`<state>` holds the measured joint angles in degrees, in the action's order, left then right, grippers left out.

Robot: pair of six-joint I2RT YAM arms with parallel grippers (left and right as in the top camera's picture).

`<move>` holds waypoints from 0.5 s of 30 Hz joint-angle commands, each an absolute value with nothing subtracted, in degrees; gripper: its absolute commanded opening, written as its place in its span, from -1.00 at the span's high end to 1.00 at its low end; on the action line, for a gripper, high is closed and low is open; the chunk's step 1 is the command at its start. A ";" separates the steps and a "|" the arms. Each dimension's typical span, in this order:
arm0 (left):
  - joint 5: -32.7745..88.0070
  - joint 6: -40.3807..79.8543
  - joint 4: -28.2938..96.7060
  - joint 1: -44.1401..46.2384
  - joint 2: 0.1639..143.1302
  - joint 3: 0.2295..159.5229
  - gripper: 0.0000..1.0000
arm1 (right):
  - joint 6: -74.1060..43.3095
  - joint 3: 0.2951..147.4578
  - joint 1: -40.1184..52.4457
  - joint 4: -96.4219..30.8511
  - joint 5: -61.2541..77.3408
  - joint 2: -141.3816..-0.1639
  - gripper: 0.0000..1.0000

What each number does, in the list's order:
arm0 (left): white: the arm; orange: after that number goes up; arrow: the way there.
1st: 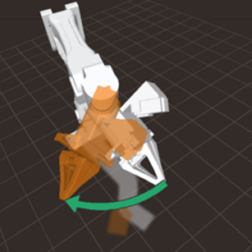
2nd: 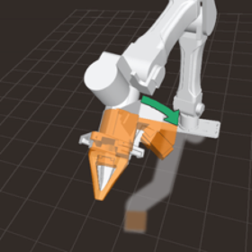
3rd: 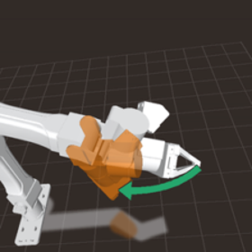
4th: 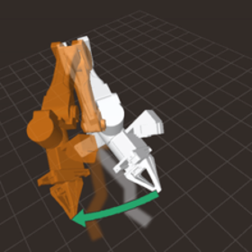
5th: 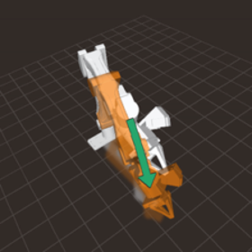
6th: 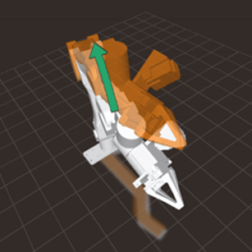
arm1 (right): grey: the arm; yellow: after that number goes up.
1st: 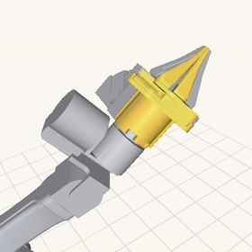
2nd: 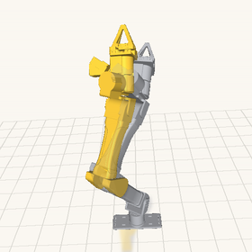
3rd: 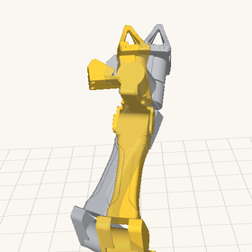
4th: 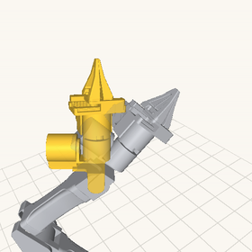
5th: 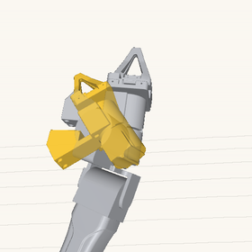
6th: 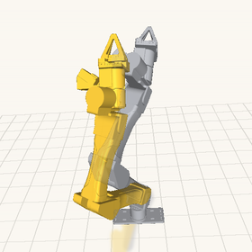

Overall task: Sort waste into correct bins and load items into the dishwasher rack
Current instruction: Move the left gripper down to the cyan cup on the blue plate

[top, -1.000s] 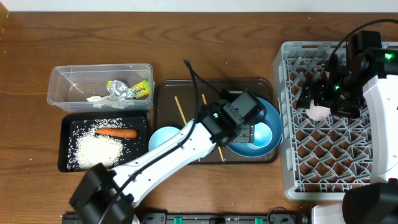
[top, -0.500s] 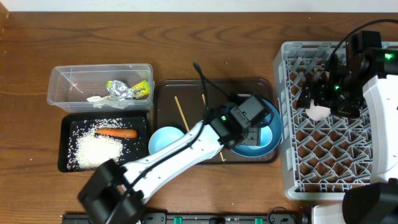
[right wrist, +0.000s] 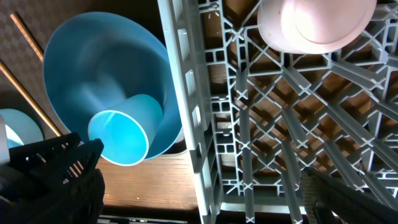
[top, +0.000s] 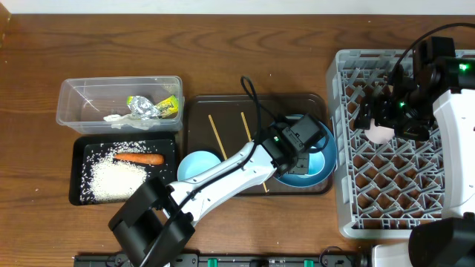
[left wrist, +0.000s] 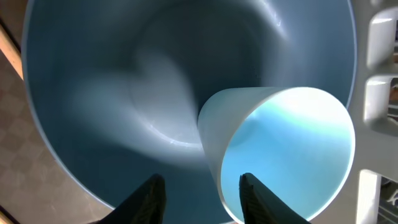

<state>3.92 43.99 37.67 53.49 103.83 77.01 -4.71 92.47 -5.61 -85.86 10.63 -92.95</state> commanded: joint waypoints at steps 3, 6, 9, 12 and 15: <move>3.38 45.78 36.56 53.93 103.90 76.82 0.16 | -3.77 92.07 -5.61 -85.73 10.35 -92.90 -0.99; 3.40 45.78 35.70 53.93 103.90 76.82 0.17 | -3.77 92.07 -5.61 -85.73 10.35 -92.90 -0.98; 3.40 45.78 35.68 54.08 104.14 76.82 0.16 | -3.77 92.07 -5.61 -85.73 10.35 -92.90 -0.99; 3.42 45.78 35.68 54.08 104.73 76.79 0.16 | -3.77 92.07 -5.61 -85.67 10.35 -92.90 -0.98; 3.40 45.78 35.66 54.08 105.32 76.77 0.16 | -3.77 92.07 -5.61 -85.65 10.35 -92.90 -0.99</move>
<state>3.92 45.21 35.70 53.80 103.88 77.01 -4.71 92.47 -5.61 -85.84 10.63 -92.95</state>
